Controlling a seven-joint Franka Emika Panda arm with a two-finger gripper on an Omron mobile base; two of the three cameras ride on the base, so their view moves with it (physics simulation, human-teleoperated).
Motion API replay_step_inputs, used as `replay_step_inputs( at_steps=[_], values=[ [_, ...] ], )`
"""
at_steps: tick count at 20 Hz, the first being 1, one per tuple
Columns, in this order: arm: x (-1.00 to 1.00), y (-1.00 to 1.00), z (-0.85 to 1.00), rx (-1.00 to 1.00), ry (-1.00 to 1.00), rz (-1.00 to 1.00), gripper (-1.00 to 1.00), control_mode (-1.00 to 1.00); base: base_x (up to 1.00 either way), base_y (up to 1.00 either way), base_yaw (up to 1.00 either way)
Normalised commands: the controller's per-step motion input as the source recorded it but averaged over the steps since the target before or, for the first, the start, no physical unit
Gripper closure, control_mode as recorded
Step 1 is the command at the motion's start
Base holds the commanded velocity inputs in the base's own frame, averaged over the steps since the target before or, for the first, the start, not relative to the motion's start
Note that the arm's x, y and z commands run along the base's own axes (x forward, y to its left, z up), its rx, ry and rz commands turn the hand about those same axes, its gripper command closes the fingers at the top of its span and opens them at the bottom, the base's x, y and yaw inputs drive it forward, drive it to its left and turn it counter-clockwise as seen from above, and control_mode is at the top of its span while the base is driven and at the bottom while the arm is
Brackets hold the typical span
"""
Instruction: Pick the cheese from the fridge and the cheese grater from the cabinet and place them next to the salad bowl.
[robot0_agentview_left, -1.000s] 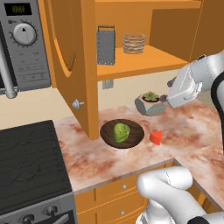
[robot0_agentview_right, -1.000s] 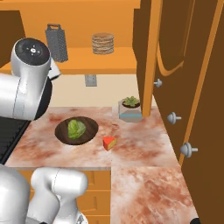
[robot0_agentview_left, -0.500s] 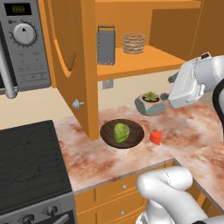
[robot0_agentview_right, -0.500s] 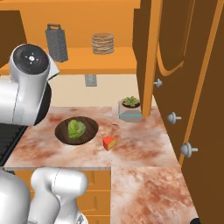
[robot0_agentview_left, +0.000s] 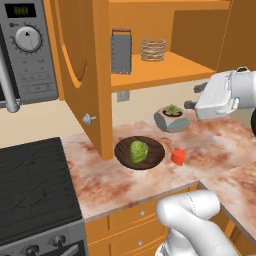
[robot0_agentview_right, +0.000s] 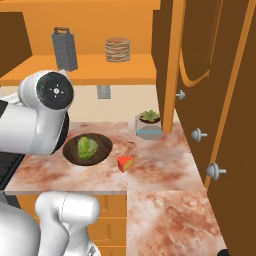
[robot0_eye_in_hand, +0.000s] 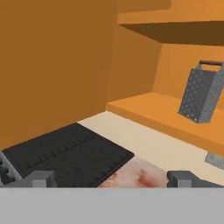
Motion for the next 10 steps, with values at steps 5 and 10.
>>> replay_step_inputs(
  at_steps=[5,10],
  values=[
    [0.00,0.01,0.15,0.25,-0.04,0.00,-1.00,-1.00,0.00,0.00,0.00],
    [0.00,0.17,0.19,0.04,-0.19,0.00,-1.00,-1.00,0.00,0.00,0.00]
  ],
)
